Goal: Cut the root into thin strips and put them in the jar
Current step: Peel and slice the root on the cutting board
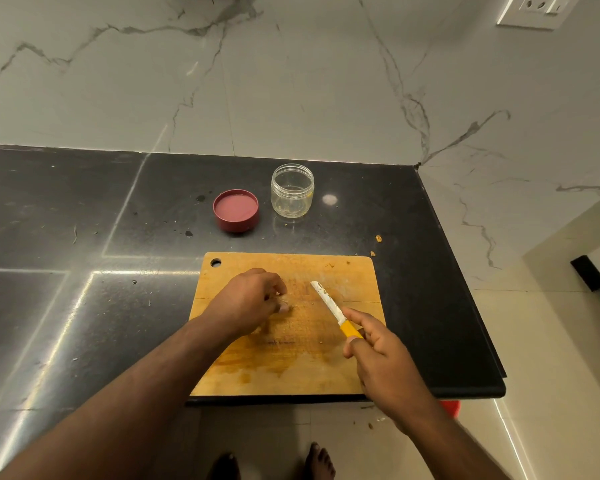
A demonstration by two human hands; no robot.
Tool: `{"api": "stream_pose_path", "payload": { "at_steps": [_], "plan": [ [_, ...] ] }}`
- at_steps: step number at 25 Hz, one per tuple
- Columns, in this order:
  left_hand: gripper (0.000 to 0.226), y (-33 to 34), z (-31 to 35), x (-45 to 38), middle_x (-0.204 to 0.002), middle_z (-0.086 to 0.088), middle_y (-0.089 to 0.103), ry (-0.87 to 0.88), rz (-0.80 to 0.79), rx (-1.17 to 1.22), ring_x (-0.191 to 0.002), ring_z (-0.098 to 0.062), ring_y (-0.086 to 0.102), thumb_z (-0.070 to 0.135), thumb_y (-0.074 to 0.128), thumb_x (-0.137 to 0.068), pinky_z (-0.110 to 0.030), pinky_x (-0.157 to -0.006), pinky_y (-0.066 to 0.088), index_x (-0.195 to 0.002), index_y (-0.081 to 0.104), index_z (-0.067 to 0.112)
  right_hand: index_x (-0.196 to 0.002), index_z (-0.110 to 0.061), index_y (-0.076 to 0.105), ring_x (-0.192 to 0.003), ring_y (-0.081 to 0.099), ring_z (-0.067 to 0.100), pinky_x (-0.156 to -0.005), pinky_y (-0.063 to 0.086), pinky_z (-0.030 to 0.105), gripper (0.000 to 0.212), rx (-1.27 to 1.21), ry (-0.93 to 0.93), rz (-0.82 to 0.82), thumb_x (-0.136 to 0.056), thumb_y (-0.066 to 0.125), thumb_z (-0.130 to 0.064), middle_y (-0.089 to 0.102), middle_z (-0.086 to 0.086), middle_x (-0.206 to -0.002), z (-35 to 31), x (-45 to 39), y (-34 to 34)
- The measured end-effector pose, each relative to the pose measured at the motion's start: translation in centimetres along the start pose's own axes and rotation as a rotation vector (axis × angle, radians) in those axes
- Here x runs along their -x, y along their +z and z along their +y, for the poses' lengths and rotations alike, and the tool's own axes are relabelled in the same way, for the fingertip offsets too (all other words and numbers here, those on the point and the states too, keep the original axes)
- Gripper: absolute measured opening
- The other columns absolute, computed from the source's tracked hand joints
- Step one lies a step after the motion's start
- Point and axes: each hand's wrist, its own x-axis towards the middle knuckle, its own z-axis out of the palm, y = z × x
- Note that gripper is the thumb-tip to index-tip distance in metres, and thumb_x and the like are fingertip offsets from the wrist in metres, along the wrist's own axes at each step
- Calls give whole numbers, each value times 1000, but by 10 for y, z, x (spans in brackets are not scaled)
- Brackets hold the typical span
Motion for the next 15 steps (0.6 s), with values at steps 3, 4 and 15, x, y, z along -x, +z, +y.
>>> {"api": "stream_pose_path", "payload": {
  "at_steps": [3,4,15],
  "plan": [
    [28,4,-2,3,-107,11,57,-44,30,41,-93,-7,54,31,74,-90,-21,-73,44,-117,67,28,-143,-39,45,-95,55,-8,-80,44,15,47,185,-93,18,-101,47,-20,56,-20,-128,-3,6,7],
    [29,4,-3,4,-105,12,57,-53,32,44,-91,-6,54,31,74,-90,-22,-73,45,-117,67,28,-145,-39,42,-108,52,-7,-88,43,16,47,223,-121,12,-101,46,-21,51,-21,-134,-5,8,10],
    [24,22,-8,13,-95,13,62,-85,179,210,-86,-4,55,27,82,-82,-19,-65,42,-104,72,24,-155,-30,21,-107,38,-3,-93,35,13,51,483,-226,-56,-105,33,-25,43,-9,-139,-17,10,36]
  ]
}}
